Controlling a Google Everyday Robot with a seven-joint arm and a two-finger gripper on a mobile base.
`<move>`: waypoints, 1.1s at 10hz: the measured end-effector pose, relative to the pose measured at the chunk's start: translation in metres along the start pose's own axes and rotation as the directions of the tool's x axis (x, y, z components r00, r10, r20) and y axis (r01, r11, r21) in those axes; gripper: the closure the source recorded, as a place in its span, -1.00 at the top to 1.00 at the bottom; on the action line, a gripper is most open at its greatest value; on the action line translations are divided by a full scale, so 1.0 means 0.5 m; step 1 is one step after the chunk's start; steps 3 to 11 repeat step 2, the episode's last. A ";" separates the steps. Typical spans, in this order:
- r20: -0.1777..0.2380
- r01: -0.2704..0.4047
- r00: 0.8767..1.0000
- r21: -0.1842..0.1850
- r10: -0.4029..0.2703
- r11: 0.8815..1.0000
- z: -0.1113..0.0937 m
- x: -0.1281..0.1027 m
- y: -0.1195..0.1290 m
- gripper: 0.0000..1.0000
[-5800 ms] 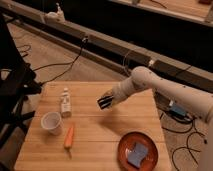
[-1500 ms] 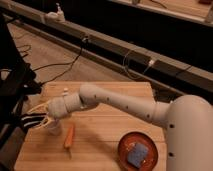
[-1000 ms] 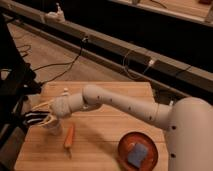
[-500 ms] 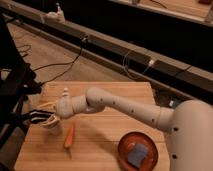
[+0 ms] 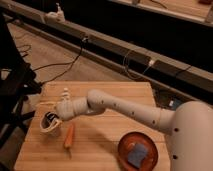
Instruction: Place the eraser in the ceramic cup
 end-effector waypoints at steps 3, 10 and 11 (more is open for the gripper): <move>-0.008 0.022 1.000 0.007 -0.022 1.000 -0.008 -0.006 -0.006 0.38; -0.008 0.022 1.000 0.007 -0.022 1.000 -0.008 -0.006 -0.006 0.38; -0.008 0.022 1.000 0.007 -0.022 1.000 -0.008 -0.006 -0.006 0.38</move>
